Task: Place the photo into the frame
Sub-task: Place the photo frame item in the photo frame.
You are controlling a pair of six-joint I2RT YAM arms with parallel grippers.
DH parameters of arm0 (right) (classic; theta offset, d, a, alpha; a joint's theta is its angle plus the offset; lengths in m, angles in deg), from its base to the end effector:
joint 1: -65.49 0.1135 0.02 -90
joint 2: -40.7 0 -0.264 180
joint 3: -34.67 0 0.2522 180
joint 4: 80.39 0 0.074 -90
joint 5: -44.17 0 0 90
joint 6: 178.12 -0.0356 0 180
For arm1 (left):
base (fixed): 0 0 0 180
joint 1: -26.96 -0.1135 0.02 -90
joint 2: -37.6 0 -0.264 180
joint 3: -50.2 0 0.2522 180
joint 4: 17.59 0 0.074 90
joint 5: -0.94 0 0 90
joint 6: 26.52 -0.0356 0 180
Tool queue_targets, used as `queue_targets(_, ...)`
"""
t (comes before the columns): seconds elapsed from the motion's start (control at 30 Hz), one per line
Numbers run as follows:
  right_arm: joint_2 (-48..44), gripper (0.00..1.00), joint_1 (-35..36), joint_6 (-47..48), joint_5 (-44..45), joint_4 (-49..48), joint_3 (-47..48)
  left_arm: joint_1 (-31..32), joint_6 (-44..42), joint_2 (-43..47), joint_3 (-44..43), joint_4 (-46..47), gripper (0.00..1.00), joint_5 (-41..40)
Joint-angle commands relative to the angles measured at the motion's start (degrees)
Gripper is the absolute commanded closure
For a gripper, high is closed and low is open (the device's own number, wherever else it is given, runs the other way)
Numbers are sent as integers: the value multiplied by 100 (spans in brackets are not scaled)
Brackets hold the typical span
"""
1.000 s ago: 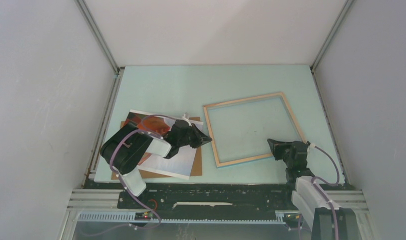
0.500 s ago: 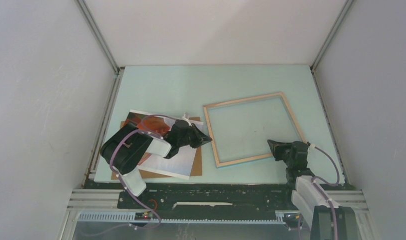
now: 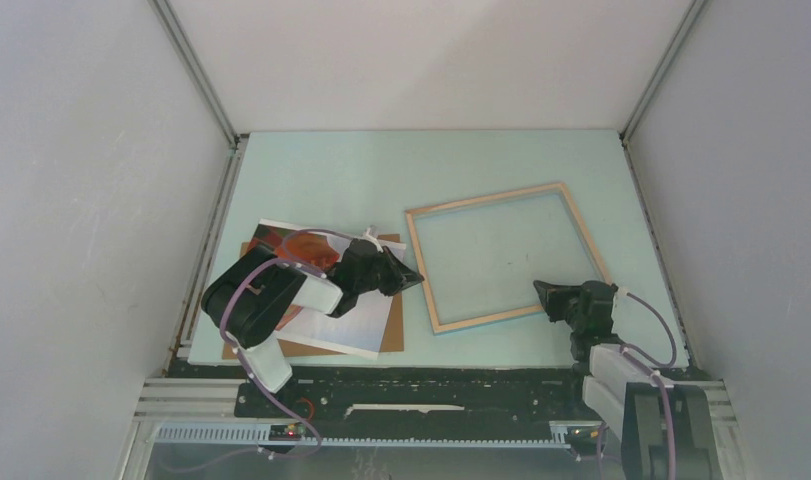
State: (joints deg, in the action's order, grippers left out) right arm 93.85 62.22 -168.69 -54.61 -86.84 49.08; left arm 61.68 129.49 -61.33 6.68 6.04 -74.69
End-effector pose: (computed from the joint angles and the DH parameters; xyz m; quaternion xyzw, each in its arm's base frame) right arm 0.1508 -0.0032 0.1086 0.5559 0.6745 0.3529 0.3339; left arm 0.2386 -0.1761 0.1095 -0.1752 0.8511 -0.4414 0.2237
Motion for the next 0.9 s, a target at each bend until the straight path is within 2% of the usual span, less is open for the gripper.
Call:
queue_targets(0.0, 362, 100, -7, 106, -94, -628, -305, 22, -47, -116, -55, -47, 94, 25)
queue_targets(0.27, 601, 100, 37, 387, -116, -848, -232, 21, -64, -114, -39, -47, 95, 10)
queue_targets(0.5, 551, 100, 86, 531, -13, -497, -91, 26, -85, -26, -14, -47, 95, -18)
queue_targets(0.63, 533, 100, 132, 501, 20, -279, 72, 35, -237, 333, 91, -136, 94, -198)
queue_targets(0.8, 315, 95, 238, 424, 113, 255, 216, 80, -598, 867, -8, -684, 89, -382)
queue_targets(0.87, 178, 88, 306, 437, 199, 482, 295, 114, -626, 1009, -29, -764, 87, -403)
